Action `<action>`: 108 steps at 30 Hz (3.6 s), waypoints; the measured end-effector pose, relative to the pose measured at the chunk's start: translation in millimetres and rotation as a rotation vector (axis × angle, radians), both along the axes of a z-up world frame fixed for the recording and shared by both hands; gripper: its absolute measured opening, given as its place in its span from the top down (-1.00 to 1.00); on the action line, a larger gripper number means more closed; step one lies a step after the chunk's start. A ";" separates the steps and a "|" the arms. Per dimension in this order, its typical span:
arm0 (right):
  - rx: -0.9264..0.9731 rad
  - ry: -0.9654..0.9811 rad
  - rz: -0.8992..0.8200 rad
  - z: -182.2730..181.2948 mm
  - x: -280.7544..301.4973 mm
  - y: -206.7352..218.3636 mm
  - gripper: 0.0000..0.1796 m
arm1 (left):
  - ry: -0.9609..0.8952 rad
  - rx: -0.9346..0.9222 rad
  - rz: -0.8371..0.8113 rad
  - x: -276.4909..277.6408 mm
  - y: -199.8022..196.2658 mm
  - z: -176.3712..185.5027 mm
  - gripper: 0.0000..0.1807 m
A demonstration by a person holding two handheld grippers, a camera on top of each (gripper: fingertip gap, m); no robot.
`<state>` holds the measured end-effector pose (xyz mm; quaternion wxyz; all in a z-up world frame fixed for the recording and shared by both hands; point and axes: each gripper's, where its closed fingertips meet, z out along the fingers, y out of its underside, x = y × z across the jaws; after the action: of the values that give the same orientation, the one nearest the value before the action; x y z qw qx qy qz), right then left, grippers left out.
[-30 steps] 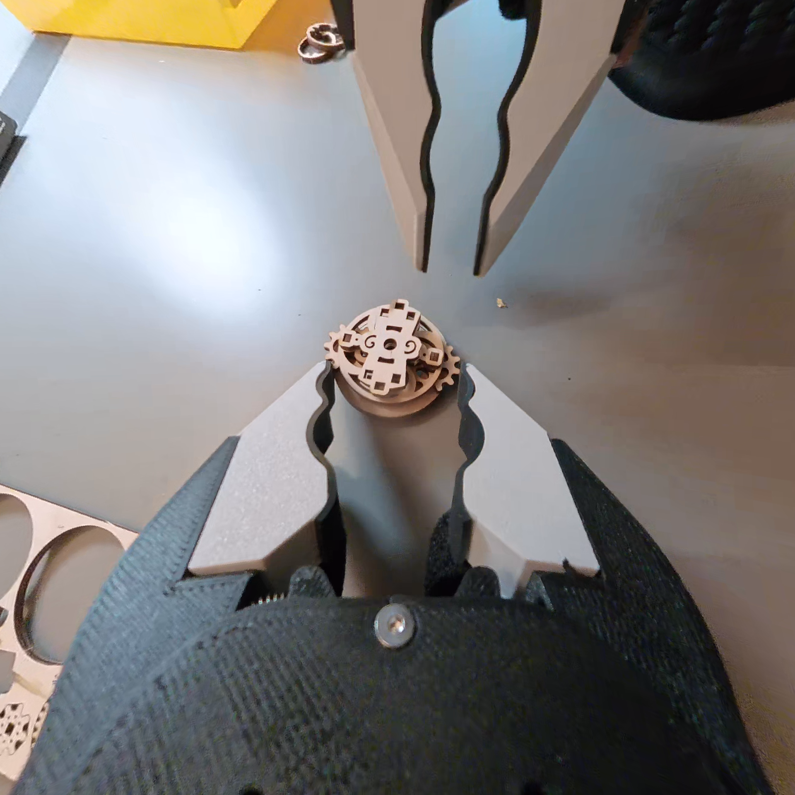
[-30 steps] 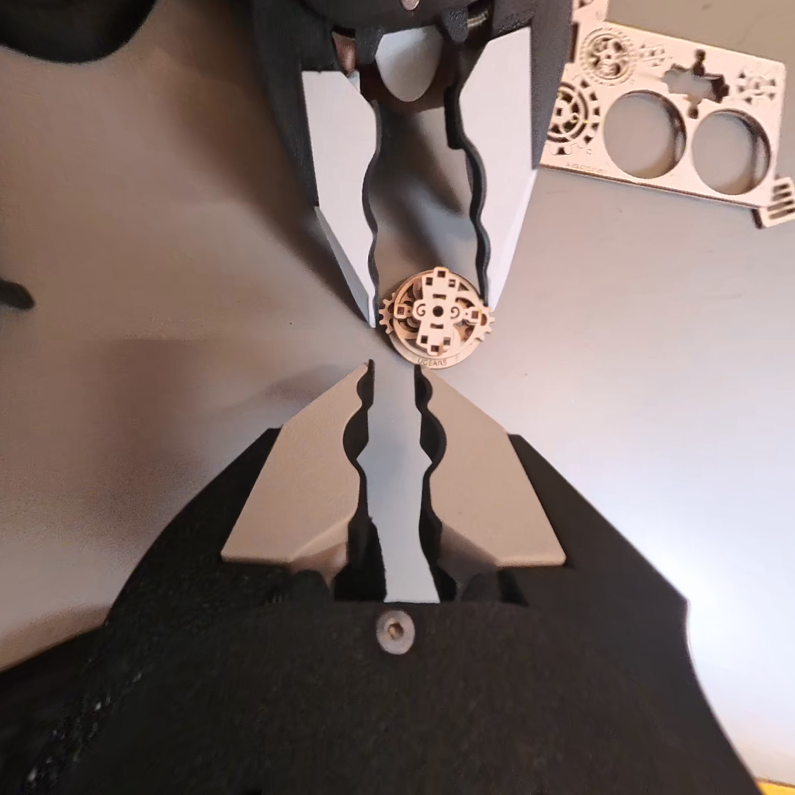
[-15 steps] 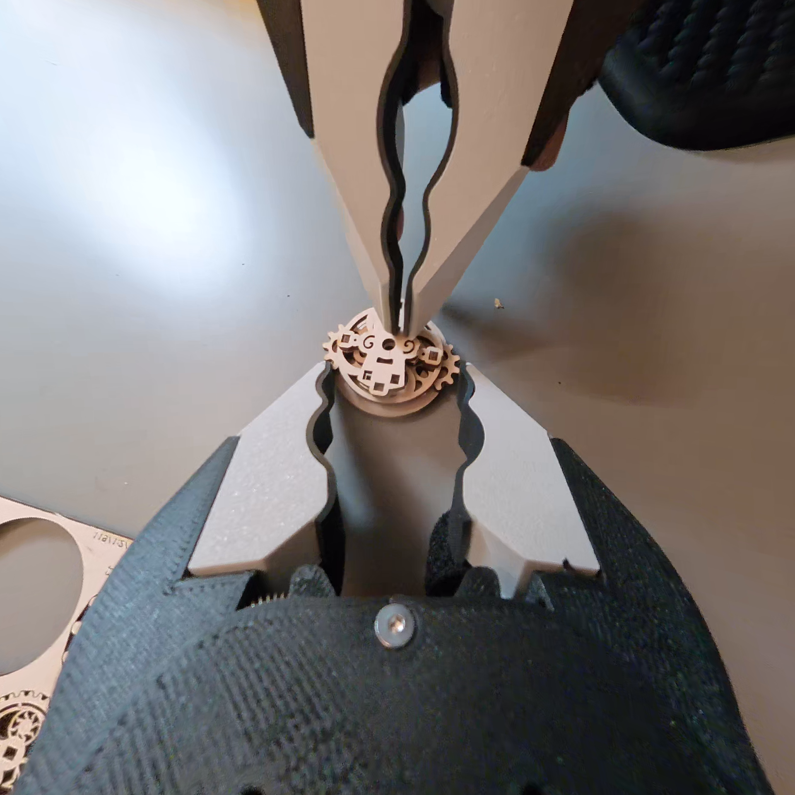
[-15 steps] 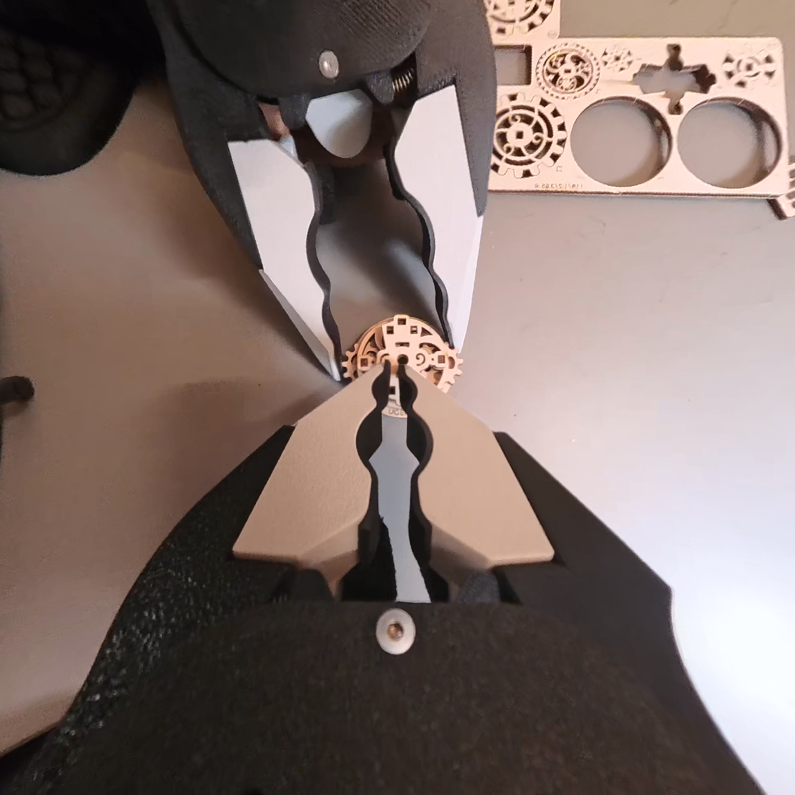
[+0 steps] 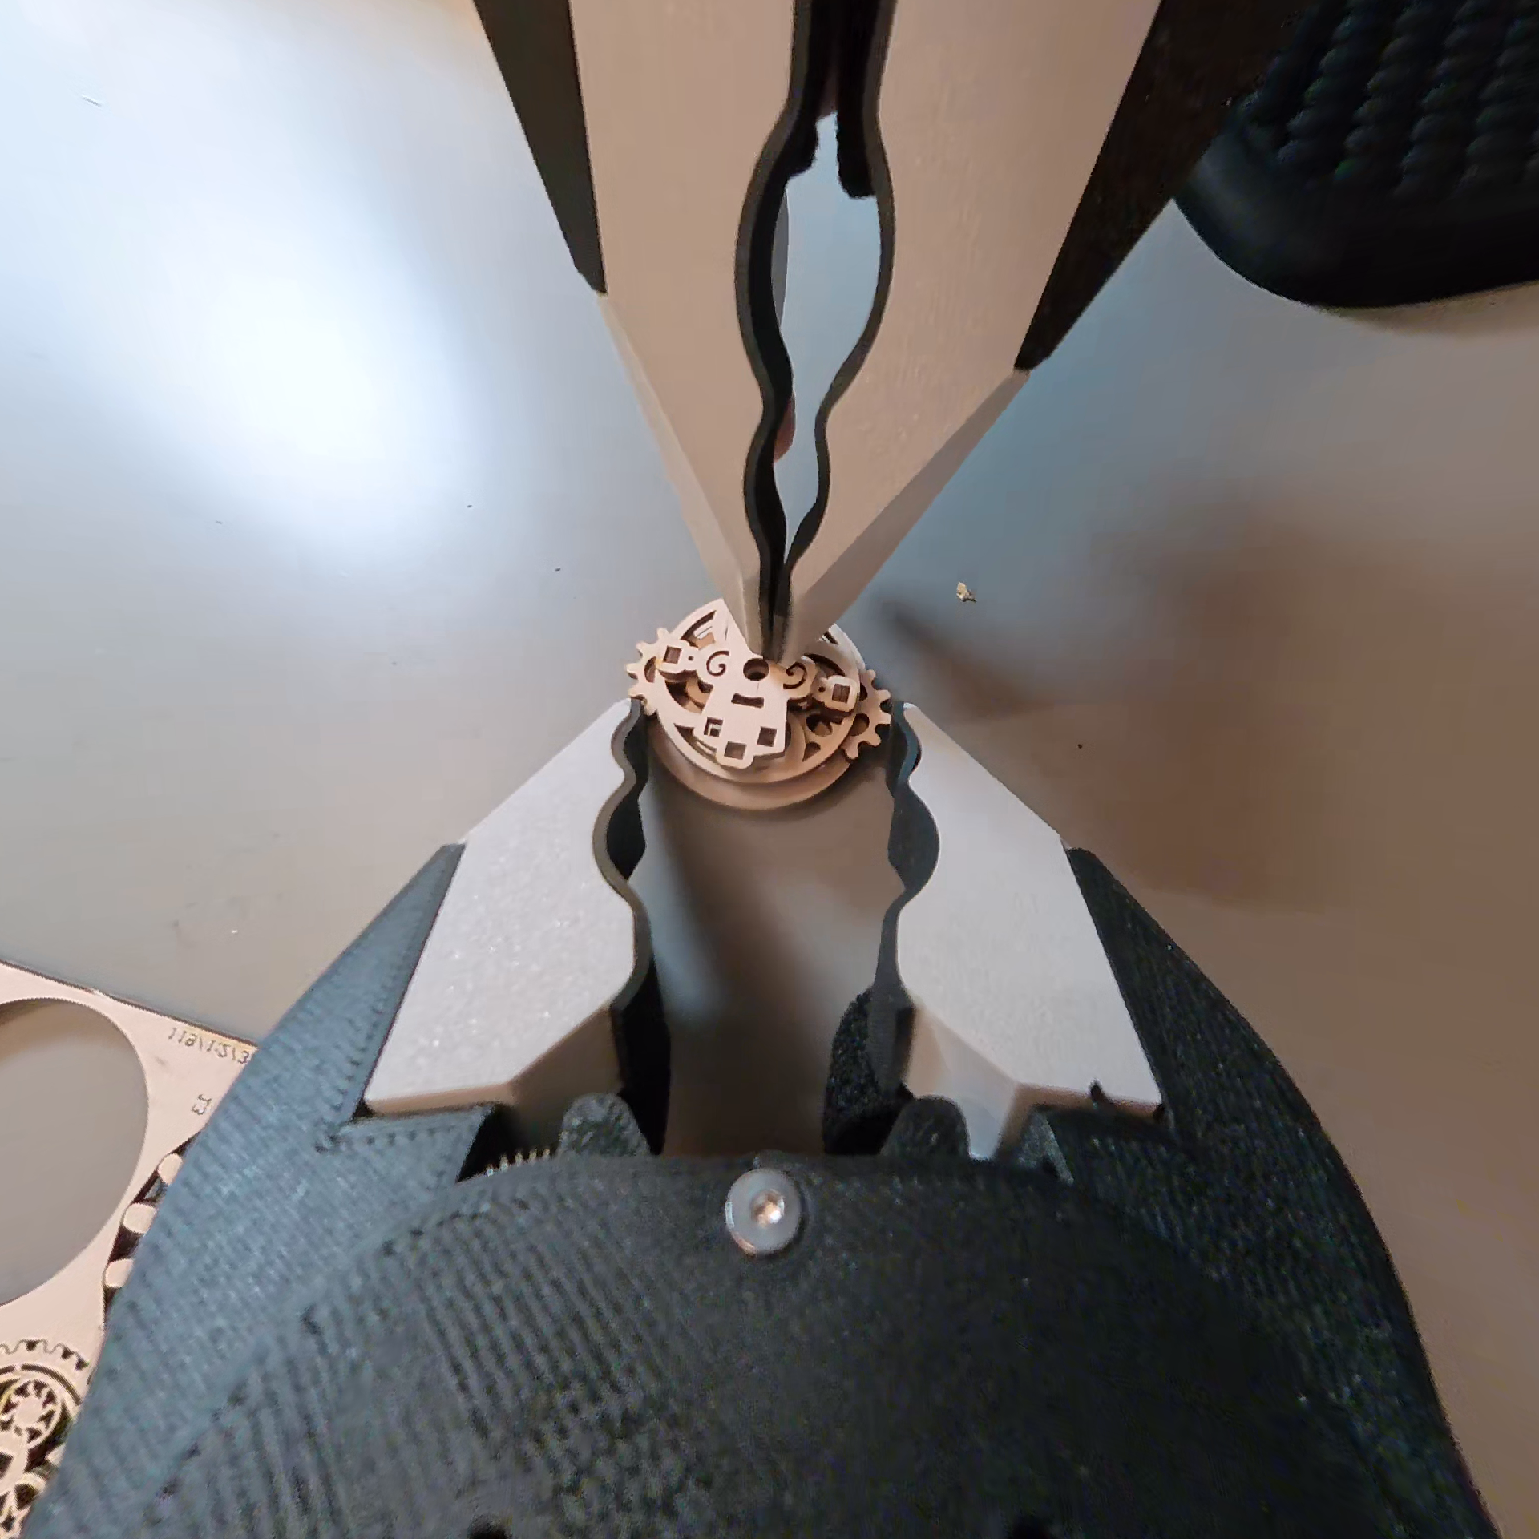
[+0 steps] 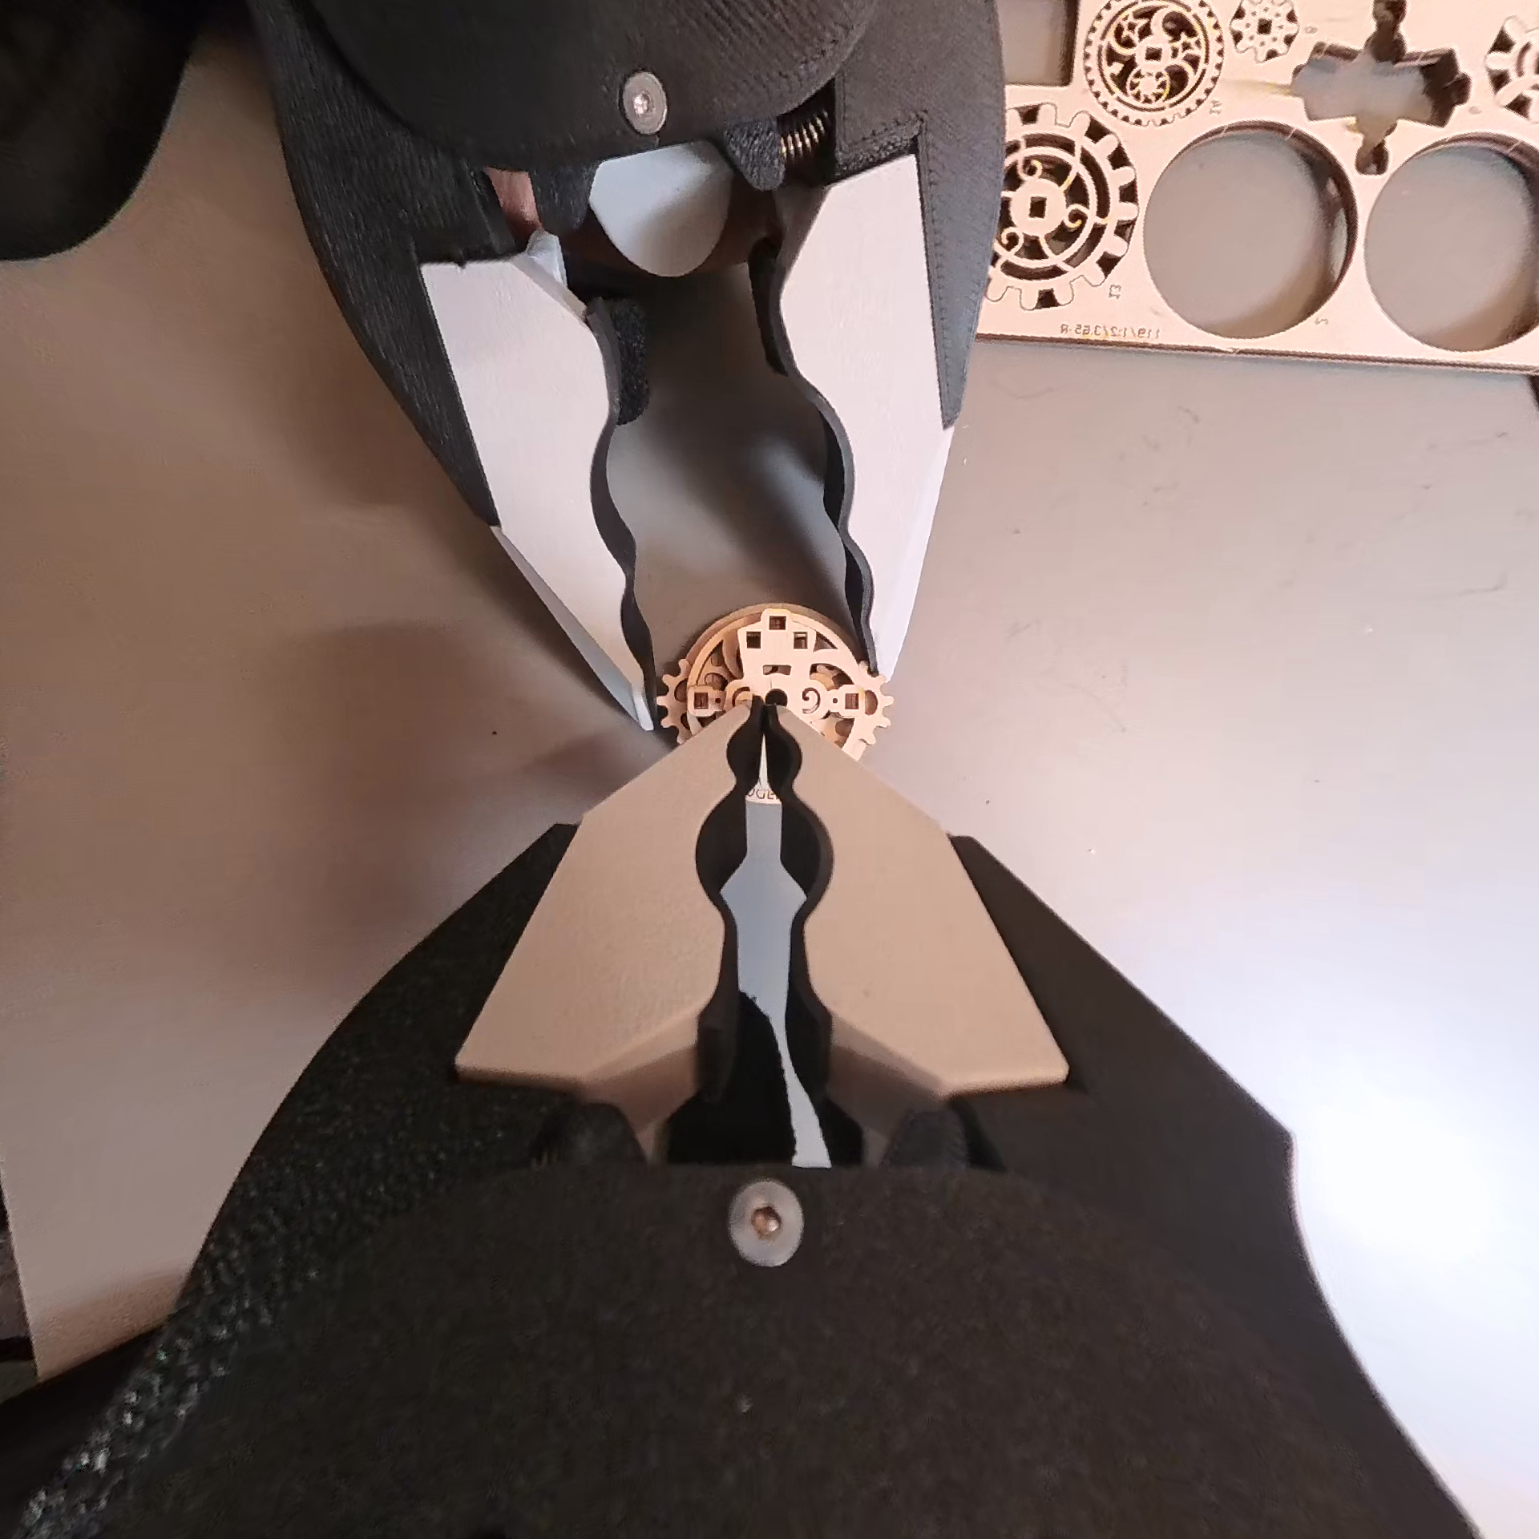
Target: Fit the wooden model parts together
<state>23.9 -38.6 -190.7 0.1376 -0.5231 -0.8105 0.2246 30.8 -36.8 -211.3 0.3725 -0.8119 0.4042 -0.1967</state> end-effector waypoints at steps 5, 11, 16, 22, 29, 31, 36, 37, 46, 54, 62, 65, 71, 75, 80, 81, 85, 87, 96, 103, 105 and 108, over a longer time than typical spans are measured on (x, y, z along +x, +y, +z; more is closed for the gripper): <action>0.030 0.015 -0.022 0.3 -0.1 0.2 1.00 | 0.002 0.002 0.004 0.1 -0.1 -0.1 0.37; 0.064 0.076 -0.053 5.7 -2.3 -3.5 1.00 | 0.006 0.005 0.021 0.3 1.5 -0.2 0.37; 0.057 0.009 -0.051 0.8 -0.6 -2.1 1.00 | 0.010 0.011 0.023 0.4 1.6 -0.2 0.37; 0.067 -0.059 -0.018 -0.5 0.1 -2.6 1.00 | 0.012 0.015 0.022 0.4 1.5 -0.1 0.37; 0.071 -0.090 -0.019 -1.6 0.0 -2.7 1.00 | 0.009 0.012 0.024 0.4 1.5 -0.2 0.37; 0.068 -0.097 -0.022 -2.3 0.0 -2.8 1.00 | 0.006 0.008 0.024 0.3 1.3 -0.2 0.37; 0.084 -0.117 -0.020 -2.3 -0.2 -2.8 1.00 | 0.005 0.005 0.025 0.4 1.3 -0.2 0.37; 0.086 -0.124 -0.019 -2.3 -0.1 -2.8 1.00 | 0.005 0.005 0.025 0.4 1.3 -0.2 0.37; 0.086 -0.122 -0.018 -1.5 0.0 -1.9 1.00 | 0.008 0.009 0.032 0.0 0.9 -0.3 0.37; 0.104 -0.141 0.010 -2.1 -0.4 -1.8 1.00 | 0.006 0.007 0.031 0.0 0.7 -0.5 0.37; 0.078 -0.144 0.007 -2.2 -0.4 -1.8 1.00 | 0.005 0.005 0.031 0.1 0.5 -0.6 0.37; 0.071 -0.141 0.004 -2.2 -0.5 -1.7 1.00 | 0.005 0.006 0.031 0.0 0.5 -0.6 0.37; 0.042 -0.131 0.004 -1.9 -0.7 -1.8 1.00 | 0.005 0.006 0.032 -0.1 0.6 -0.3 0.37; -0.014 -0.112 -0.012 -1.3 -2.2 -0.7 1.00 | 0.004 0.011 0.045 -1.8 2.1 0.5 0.37; 0.031 0.010 -0.034 10.2 -1.3 3.6 0.97 | -0.067 -0.031 0.107 -7.4 6.7 5.2 0.37; 0.052 0.038 -0.032 11.7 0.5 3.1 0.93 | -0.102 -0.051 0.122 -7.9 7.4 7.8 0.37; 0.145 0.165 -0.059 12.8 4.3 3.9 0.72 | -0.241 -0.136 0.170 -8.2 8.1 17.7 0.37; 0.152 0.232 -0.104 14.8 3.9 5.6 0.67 | -0.283 -0.169 0.184 -7.3 7.2 20.3 0.37; 0.324 0.515 -0.031 32.6 11.4 -8.1 0.49 | -0.424 -0.278 0.213 -3.6 3.9 28.8 0.37; 0.631 0.640 0.055 30.5 -0.4 -0.9 0.73 | -0.491 -0.256 0.199 1.2 0.2 44.5 0.37; 0.484 0.748 -0.027 48.1 1.5 1.0 0.74 | -0.542 -0.172 0.146 1.3 -3.7 62.2 0.34; 0.171 0.907 -0.122 81.6 10.8 2.5 0.76 | -0.568 0.061 0.070 -0.9 -10.8 93.0 0.35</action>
<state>34.7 -36.1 -109.1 0.5338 -0.4057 -0.6516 0.3548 29.9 -47.7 -118.3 0.5016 -0.7262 0.2612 -0.3909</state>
